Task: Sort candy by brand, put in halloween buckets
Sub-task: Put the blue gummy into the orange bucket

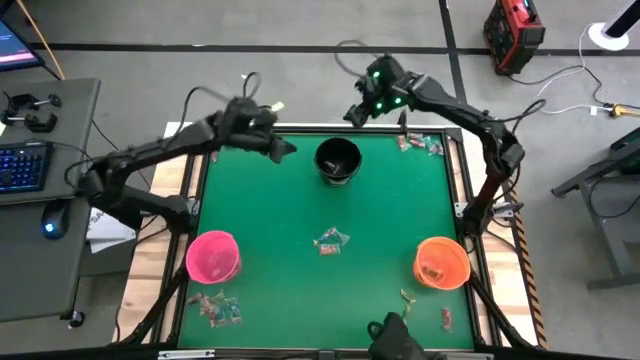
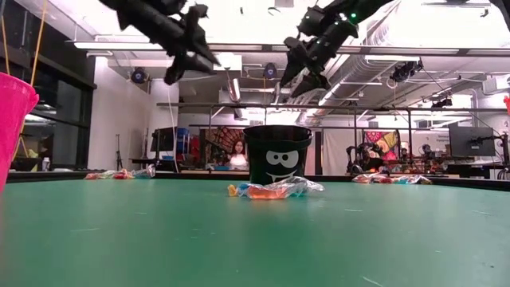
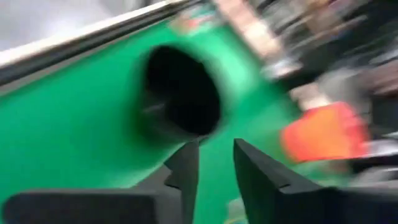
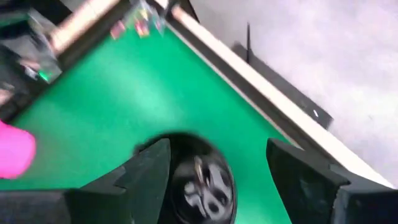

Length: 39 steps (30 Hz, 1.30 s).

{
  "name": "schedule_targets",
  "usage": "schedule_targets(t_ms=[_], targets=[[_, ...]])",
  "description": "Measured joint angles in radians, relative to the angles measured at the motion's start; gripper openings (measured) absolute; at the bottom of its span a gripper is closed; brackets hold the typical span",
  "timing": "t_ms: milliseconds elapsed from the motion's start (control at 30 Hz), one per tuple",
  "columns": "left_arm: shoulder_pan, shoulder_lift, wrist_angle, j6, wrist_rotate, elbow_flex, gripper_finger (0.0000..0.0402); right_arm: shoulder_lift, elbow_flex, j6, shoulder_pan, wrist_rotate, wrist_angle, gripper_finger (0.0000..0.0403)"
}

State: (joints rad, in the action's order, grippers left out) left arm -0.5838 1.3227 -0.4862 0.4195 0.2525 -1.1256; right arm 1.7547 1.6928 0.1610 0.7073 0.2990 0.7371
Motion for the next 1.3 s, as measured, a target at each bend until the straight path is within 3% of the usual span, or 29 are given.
schedule_targets(t_ms=[100, 167, 367, 467, 767, 967, 1300], targets=[[-0.071, 0.116, -0.293, -0.12, -0.181, -0.18, 0.0137, -0.008, 0.0, 0.018, 0.017, 0.044, -0.037, 0.0259], [-0.138, 0.203, -0.397, -0.166, -0.245, -0.267, 0.0157, -0.009, 0.0, 0.021, 0.02, 0.054, -0.047, 0.0259], [-0.302, 0.454, -0.64, -0.212, -0.243, -0.394, 0.0195, -0.009, 0.0, 0.021, 0.004, 0.049, -0.047, 0.0259], [-0.338, 0.547, -0.67, -0.214, -0.27, -0.428, 0.02, -0.009, 0.0, 0.022, -0.009, 0.049, -0.053, 0.0259], [-0.378, 0.68, -0.689, -0.387, -0.53, -0.482, 0.02, -0.008, 0.0, 0.092, -0.044, -0.013, -0.121, 0.0259], [-0.392, 0.739, -0.724, -0.467, -0.54, -0.48, 0.02, -0.008, 0.0, 0.096, -0.069, -0.089, -0.117, 0.0259], [-0.392, 0.847, -0.724, -0.562, -0.663, -0.479, 0.0198, -0.008, 0.0, 0.138, -0.075, -0.104, -0.117, 0.0259]])
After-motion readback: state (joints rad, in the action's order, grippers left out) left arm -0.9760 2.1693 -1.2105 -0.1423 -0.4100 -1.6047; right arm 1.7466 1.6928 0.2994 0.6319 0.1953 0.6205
